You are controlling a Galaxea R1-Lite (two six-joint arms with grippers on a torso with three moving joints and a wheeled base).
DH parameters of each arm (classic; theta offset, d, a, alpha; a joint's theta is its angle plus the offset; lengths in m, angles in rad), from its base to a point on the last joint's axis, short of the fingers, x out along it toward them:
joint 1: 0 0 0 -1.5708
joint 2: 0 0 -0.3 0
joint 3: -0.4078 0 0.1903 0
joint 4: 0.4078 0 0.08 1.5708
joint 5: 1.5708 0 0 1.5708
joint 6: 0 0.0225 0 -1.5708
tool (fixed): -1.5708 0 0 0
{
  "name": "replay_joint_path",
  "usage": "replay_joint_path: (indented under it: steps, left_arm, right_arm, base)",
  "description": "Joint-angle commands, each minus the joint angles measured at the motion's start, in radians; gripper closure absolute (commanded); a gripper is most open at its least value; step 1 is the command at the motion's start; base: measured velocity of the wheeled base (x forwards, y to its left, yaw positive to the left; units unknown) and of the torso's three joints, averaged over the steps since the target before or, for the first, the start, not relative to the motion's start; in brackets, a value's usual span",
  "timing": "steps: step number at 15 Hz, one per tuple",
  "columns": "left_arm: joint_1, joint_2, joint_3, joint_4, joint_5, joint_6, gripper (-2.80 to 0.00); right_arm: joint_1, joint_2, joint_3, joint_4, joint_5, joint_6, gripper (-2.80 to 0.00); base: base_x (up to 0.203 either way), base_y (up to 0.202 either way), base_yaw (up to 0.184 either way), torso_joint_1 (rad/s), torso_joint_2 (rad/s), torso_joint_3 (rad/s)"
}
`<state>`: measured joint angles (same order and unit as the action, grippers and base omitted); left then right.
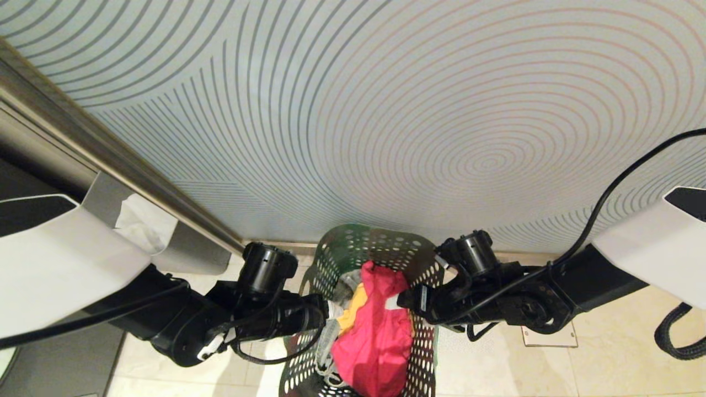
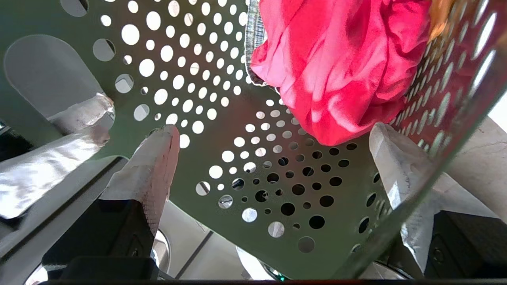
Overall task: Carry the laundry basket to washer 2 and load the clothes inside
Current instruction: Pick up the clothes basket and put it beside the washing machine
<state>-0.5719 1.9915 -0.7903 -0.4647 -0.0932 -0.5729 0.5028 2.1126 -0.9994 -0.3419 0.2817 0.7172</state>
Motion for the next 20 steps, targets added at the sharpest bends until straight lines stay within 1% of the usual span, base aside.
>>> replay_joint_path:
  steps: [1,4,5,6,8,13,14,20]
  left_arm:
    - [0.001,0.005,-0.009,-0.003,-0.014,-0.028,-2.8]
    - [0.001,0.017,-0.015,-0.003,-0.029,-0.031,-2.8]
    - [0.005,0.019,-0.022,-0.002,-0.056,-0.035,-2.8]
    - [0.012,0.023,-0.032,0.006,-0.081,-0.057,-2.8]
    - [0.016,0.059,-0.039,0.012,-0.084,-0.066,-2.8]
    - [0.017,0.08,-0.043,0.008,-0.077,-0.067,-2.8]
    - [0.017,0.079,-0.044,0.008,-0.077,-0.067,0.0]
    - [0.017,0.064,-0.043,0.014,-0.076,-0.065,0.0]
  right_arm:
    - [0.005,0.021,-0.007,-0.002,0.002,0.004,-2.8]
    - [0.005,0.034,-0.027,-0.002,0.003,0.005,-2.8]
    - [0.005,0.044,-0.03,-0.012,0.004,0.005,-2.8]
    - [0.005,0.05,-0.032,-0.042,0.002,0.006,-2.8]
    - [0.006,0.072,-0.033,-0.101,0.002,0.01,-2.8]
    - [0.01,0.078,-0.034,-0.1,0.001,0.01,-2.8]
    - [0.011,0.078,-0.035,-0.098,0.001,0.009,0.0]
    - [0.025,0.055,-0.028,-0.094,-0.001,0.013,0.0]
  base:
    - [0.0,0.0,0.0,0.0,0.0,0.0]
    - [0.0,0.0,0.0,0.0,0.0,0.0]
    - [0.0,0.0,0.0,0.0,0.0,0.0]
    - [0.0,0.0,0.0,0.0,0.0,0.0]
    - [0.0,0.0,0.0,0.0,0.0,0.0]
    - [0.0,0.0,0.0,0.0,0.0,0.0]
    - [0.0,0.0,0.0,0.0,0.0,0.0]
    - [0.0,0.0,0.0,0.0,0.0,0.0]
